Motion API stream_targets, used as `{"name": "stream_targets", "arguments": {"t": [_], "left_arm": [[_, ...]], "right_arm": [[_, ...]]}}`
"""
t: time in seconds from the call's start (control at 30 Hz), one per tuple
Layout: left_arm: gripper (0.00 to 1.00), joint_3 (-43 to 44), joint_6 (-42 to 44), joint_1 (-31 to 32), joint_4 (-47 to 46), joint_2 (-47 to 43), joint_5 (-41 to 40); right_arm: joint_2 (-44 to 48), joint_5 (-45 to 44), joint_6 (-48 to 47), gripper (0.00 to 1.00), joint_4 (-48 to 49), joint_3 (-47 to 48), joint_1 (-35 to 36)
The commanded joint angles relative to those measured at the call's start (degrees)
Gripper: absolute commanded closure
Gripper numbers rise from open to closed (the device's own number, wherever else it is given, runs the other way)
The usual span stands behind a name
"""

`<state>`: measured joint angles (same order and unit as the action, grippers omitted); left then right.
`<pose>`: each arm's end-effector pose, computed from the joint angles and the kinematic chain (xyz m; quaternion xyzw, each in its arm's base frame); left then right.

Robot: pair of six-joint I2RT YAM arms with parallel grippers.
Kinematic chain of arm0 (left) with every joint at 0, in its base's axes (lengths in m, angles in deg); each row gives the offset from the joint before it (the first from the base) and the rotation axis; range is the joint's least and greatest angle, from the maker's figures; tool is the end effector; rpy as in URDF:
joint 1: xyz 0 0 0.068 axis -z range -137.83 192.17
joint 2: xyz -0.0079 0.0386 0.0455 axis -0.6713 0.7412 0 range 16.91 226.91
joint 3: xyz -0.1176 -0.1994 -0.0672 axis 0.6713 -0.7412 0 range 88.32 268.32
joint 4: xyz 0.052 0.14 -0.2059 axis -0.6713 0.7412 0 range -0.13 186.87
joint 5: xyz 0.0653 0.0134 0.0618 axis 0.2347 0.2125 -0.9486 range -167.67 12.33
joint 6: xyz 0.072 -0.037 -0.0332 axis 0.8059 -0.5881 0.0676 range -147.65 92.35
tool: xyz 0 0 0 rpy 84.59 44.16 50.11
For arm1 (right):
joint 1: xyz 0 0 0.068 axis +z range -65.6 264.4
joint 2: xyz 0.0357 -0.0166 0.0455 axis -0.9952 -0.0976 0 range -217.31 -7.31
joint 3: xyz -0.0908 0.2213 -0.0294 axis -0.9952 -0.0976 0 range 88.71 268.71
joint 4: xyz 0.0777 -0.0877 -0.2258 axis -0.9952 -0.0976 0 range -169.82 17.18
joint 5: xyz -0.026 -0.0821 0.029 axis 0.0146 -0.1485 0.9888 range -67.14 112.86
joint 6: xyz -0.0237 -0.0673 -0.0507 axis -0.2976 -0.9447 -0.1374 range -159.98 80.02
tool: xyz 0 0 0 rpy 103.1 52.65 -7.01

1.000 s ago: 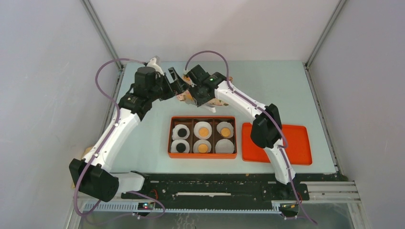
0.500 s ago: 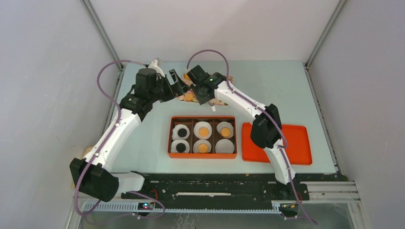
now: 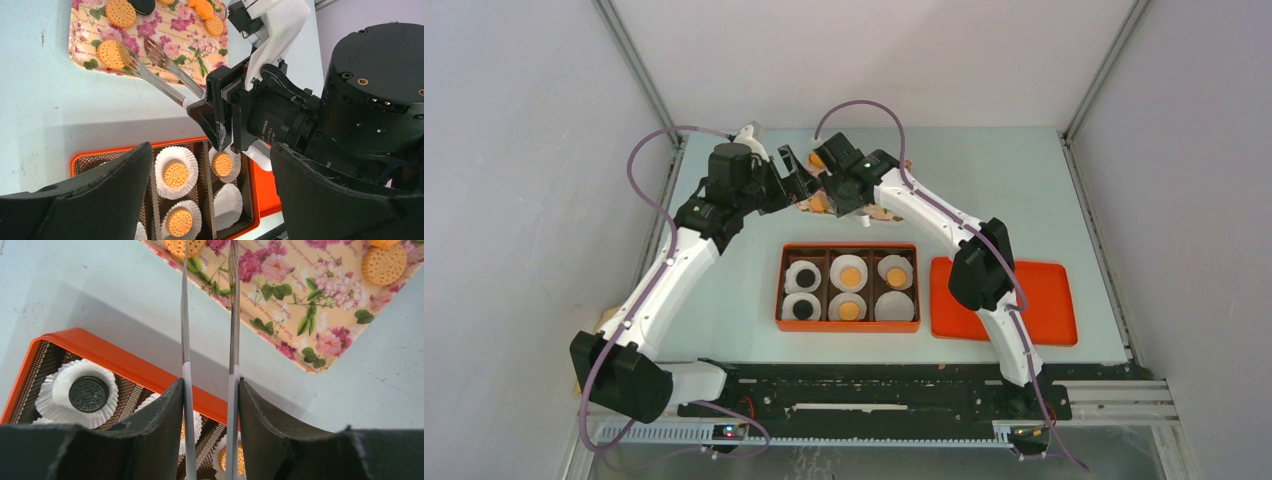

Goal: Pack the cookies

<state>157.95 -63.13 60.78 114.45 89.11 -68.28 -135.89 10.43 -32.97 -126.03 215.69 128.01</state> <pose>0.3022 -0.1151 0.3140 -0.0825 0.8476 -0.2984 0.4310 0.3658 0.3255 0.2251 -0.2665 0.9100 0.0352 0.3158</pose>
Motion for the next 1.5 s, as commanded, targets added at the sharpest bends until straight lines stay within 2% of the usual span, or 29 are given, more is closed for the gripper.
{"name": "stream_targets", "arguments": {"t": [0.0,0.4,0.57,0.87,1.47], "left_arm": [[0.08,-0.81,1.48,0.02,-1.59,-1.13,0.43],[0.08,-0.63,1.78,-0.15,-1.55,-0.37,0.82],[0.08,-0.97,1.82,-0.4,-1.6,-0.35,1.09],[0.08,-1.07,1.41,-0.77,-1.88,-0.13,2.29],[0.08,-3.41,0.42,-1.24,-2.25,-1.77,3.36]], "right_arm": [[0.9,1.74,1.6,0.51,3.47,2.96,0.07],[-2.83,7.37,4.77,0.46,5.66,7.1,-0.28],[-7.03,3.86,6.25,0.46,0.98,12.38,-0.66],[-3.45,0.95,5.24,0.46,2.16,5.95,-0.12],[-1.31,5.54,5.38,0.48,-2.65,5.56,1.47]]}}
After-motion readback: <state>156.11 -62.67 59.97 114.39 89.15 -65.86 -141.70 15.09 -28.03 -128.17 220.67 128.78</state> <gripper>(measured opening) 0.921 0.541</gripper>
